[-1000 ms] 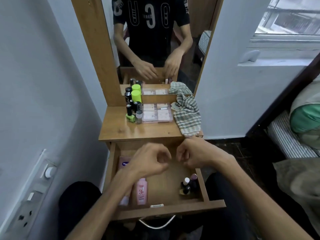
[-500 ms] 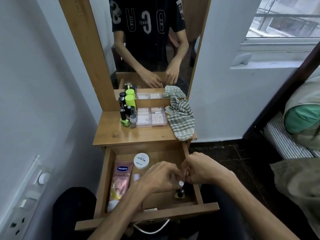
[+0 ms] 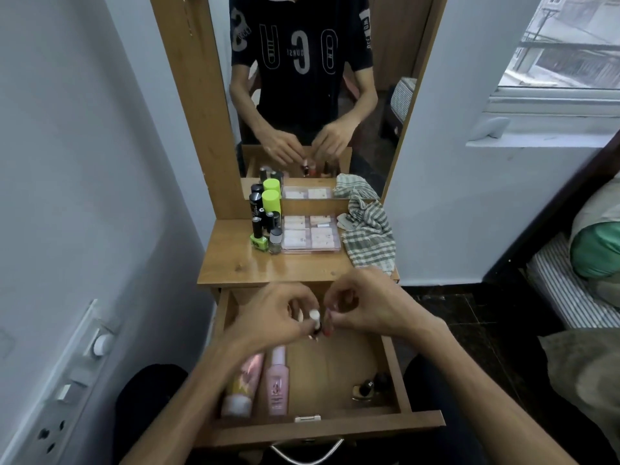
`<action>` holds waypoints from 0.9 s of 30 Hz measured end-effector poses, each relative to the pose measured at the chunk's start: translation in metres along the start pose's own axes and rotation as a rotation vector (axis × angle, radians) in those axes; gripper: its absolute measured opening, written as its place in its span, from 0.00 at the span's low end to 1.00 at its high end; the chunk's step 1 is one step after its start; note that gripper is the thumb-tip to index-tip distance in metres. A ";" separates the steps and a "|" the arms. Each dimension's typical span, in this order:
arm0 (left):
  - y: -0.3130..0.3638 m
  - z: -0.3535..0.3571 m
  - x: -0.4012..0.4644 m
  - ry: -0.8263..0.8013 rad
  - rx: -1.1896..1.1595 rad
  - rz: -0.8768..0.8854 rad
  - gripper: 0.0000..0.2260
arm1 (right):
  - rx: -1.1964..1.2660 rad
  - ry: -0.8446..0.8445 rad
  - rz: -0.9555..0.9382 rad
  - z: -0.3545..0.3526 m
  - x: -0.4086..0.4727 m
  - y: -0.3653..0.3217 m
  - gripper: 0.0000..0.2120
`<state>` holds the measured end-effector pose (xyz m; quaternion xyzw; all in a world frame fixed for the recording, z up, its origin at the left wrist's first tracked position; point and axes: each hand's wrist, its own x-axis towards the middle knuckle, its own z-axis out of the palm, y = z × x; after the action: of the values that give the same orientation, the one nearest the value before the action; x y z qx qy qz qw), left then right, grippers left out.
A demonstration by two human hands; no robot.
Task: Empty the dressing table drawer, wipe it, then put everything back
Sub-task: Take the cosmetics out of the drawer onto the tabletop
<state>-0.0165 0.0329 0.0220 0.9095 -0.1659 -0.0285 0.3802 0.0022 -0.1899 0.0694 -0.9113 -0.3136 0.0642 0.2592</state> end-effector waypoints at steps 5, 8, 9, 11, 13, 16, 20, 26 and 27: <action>-0.020 -0.073 0.014 0.209 0.028 0.010 0.05 | 0.009 0.174 -0.085 -0.010 0.063 -0.030 0.06; -0.028 -0.100 0.028 0.301 0.068 -0.006 0.06 | -0.068 0.258 -0.066 -0.004 0.098 -0.036 0.04; -0.031 -0.105 0.032 0.315 0.092 -0.013 0.06 | -0.090 0.270 -0.050 -0.001 0.108 -0.037 0.03; -0.036 -0.108 0.039 0.324 0.144 -0.030 0.06 | -0.133 0.281 -0.033 0.005 0.121 -0.038 0.02; -0.040 -0.107 0.044 0.319 0.186 -0.040 0.06 | -0.178 0.287 -0.027 0.010 0.129 -0.038 0.02; -0.046 -0.103 0.049 0.328 0.200 -0.053 0.06 | -0.203 0.311 -0.037 0.013 0.134 -0.036 0.03; -0.048 -0.100 0.051 0.347 0.211 -0.043 0.07 | -0.210 0.337 -0.066 0.013 0.134 -0.033 0.04; -0.044 -0.098 0.044 0.384 0.285 0.011 0.14 | -0.171 0.343 -0.066 0.011 0.126 -0.029 0.07; -0.043 -0.097 0.042 0.401 0.291 0.021 0.15 | -0.162 0.348 -0.068 0.009 0.122 -0.029 0.08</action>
<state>0.0521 0.1137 0.0638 0.9403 -0.0991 0.1806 0.2710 0.0811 -0.0923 0.0821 -0.9154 -0.2986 -0.1288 0.2374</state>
